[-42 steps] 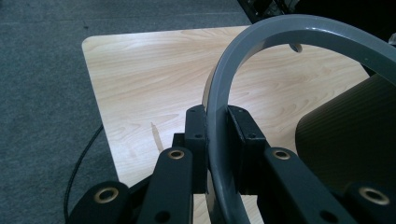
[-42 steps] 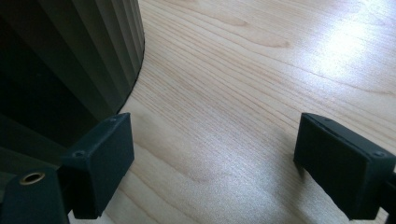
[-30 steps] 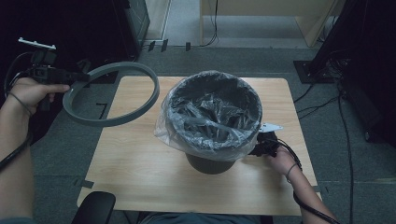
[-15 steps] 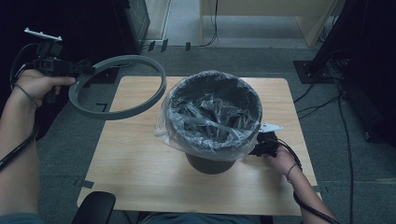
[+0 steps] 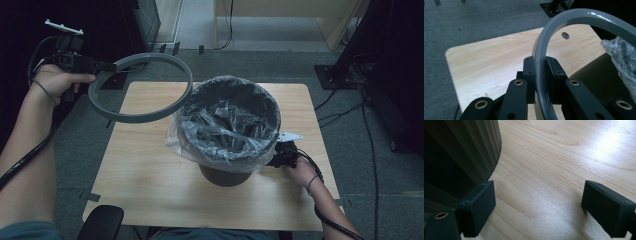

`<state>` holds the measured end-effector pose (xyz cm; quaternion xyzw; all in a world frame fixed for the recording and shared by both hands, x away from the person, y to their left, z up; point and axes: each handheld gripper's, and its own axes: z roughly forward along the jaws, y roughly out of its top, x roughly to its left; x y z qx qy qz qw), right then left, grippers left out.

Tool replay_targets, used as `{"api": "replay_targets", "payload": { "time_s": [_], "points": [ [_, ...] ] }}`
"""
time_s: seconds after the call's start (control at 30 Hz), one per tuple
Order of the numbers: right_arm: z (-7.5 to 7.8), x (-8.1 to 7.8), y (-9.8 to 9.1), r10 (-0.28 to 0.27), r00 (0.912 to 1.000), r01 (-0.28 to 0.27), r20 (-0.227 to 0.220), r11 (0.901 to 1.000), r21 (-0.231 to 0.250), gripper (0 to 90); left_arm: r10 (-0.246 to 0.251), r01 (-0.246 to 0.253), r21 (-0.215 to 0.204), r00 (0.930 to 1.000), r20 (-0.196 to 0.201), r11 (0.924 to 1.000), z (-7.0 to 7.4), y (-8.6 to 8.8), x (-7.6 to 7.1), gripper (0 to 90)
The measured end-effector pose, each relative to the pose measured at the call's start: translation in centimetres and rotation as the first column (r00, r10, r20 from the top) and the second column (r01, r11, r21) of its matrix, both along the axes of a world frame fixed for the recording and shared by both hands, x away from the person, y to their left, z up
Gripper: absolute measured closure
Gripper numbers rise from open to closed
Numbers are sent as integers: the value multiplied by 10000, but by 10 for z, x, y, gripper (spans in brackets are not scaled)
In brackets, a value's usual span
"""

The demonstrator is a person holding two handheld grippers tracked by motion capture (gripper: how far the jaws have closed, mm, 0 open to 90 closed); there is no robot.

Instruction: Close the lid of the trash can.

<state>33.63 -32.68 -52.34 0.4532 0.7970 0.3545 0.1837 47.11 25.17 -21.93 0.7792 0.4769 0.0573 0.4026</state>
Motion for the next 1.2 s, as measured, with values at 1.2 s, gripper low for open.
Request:
{"api": "replay_targets", "payload": {
  "time_s": [1.2],
  "points": [
    [0, 0, 0, -13, 10000, 13, 4, 10000, -6, 119, -1123, 1123, 68, 9936, 121, 9937, -18, -74, 21, 788]
  ]
}}
